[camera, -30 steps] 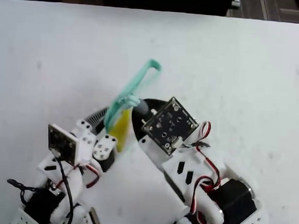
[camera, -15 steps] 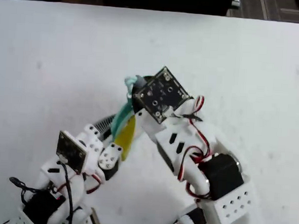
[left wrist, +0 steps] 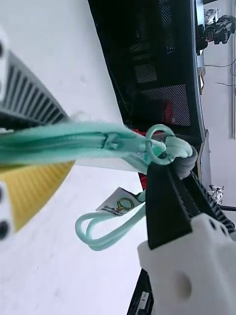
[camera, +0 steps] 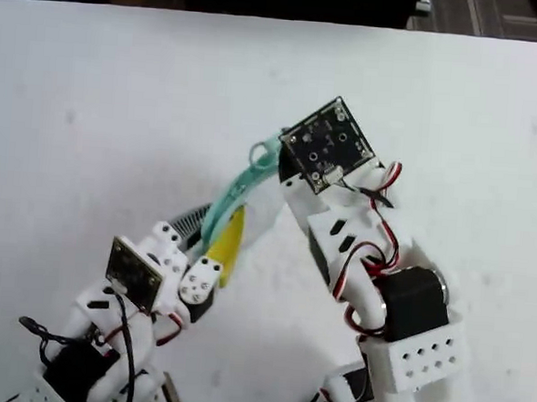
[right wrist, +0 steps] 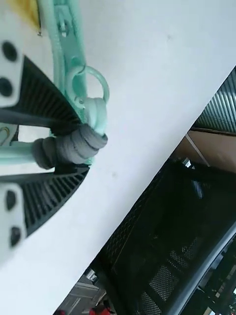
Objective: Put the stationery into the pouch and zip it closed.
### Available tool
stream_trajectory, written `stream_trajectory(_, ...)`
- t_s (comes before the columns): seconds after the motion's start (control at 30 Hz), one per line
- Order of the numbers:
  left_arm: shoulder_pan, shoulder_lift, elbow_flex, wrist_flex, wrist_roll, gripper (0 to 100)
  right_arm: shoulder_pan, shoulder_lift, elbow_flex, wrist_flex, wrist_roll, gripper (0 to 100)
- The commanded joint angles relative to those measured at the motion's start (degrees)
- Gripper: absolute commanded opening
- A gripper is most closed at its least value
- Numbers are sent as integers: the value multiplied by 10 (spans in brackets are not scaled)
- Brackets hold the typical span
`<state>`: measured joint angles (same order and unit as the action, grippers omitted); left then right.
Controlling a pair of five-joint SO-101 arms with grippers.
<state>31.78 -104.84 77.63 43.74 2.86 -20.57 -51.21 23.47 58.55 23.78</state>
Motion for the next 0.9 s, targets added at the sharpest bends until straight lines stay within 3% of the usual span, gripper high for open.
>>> stream_trajectory(0.0, -3, 1, -20, 6, -5, 22, 55, 0, -35, -30, 23, 17)
stream_trajectory(0.4, -3, 1, -20, 9, -5, 22, 119, 9, -3, -91, 25, 17)
stream_trajectory(0.87, -3, 1, -21, 21, -6, 21, 239, 174, -7, -199, 25, 17)
